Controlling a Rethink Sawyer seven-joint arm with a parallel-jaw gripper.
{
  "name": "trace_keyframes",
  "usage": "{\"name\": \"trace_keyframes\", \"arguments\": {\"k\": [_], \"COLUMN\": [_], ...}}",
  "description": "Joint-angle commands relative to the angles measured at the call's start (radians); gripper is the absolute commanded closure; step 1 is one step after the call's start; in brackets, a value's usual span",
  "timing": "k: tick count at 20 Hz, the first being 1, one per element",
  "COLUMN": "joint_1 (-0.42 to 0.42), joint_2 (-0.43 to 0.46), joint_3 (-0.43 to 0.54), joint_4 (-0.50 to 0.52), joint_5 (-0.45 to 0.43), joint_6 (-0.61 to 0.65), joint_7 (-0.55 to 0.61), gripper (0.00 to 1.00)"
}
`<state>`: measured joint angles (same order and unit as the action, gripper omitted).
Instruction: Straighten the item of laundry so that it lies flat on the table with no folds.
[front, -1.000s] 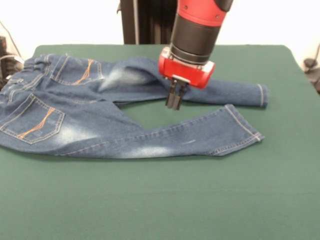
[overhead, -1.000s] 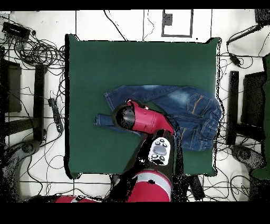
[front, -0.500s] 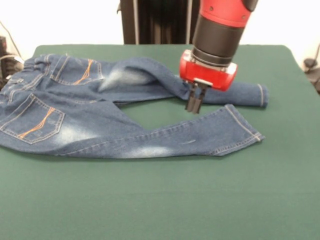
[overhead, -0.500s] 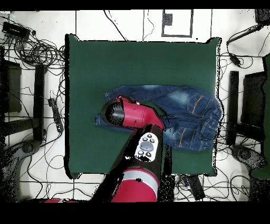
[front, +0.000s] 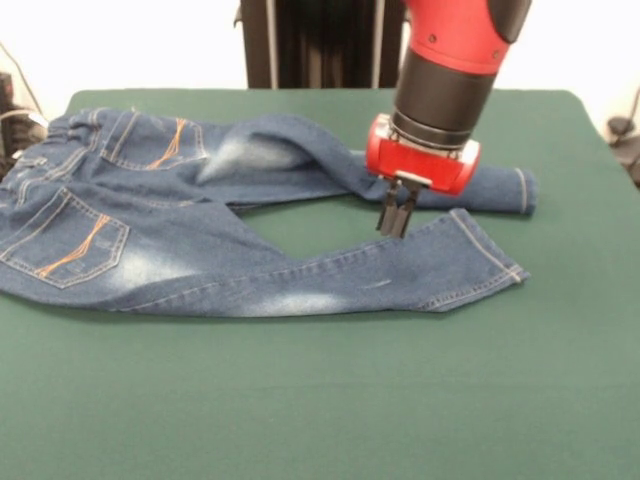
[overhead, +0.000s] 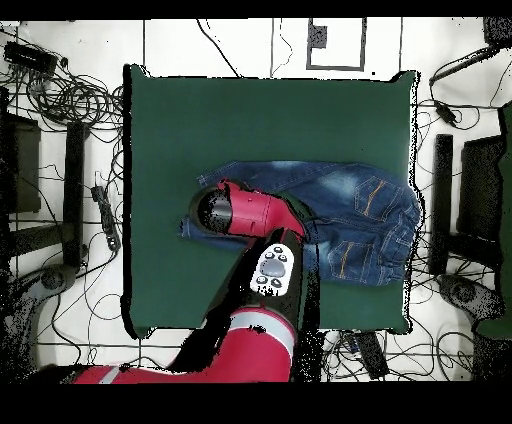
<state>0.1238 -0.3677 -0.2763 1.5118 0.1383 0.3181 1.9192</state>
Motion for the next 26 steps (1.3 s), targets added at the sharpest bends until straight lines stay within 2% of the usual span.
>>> {"name": "trace_keyframes", "arguments": {"k": [1,8,18,19,26], "joint_1": [-0.003,-0.059,-0.058,-0.056,-0.052], "joint_2": [0.086,0.106,0.111,0.112,0.111], "joint_3": [0.112,0.153,0.145,0.144,0.139], "joint_4": [-0.021,-0.017,-0.018,-0.018,-0.015], "joint_5": [0.025,0.003,-0.008,-0.007,0.0], "joint_6": [0.089,0.033,0.016,0.014,0.017], "joint_7": [0.134,0.095,0.104,0.108,0.119], "gripper": [1.0,1.0,1.0,0.0,0.0]}}
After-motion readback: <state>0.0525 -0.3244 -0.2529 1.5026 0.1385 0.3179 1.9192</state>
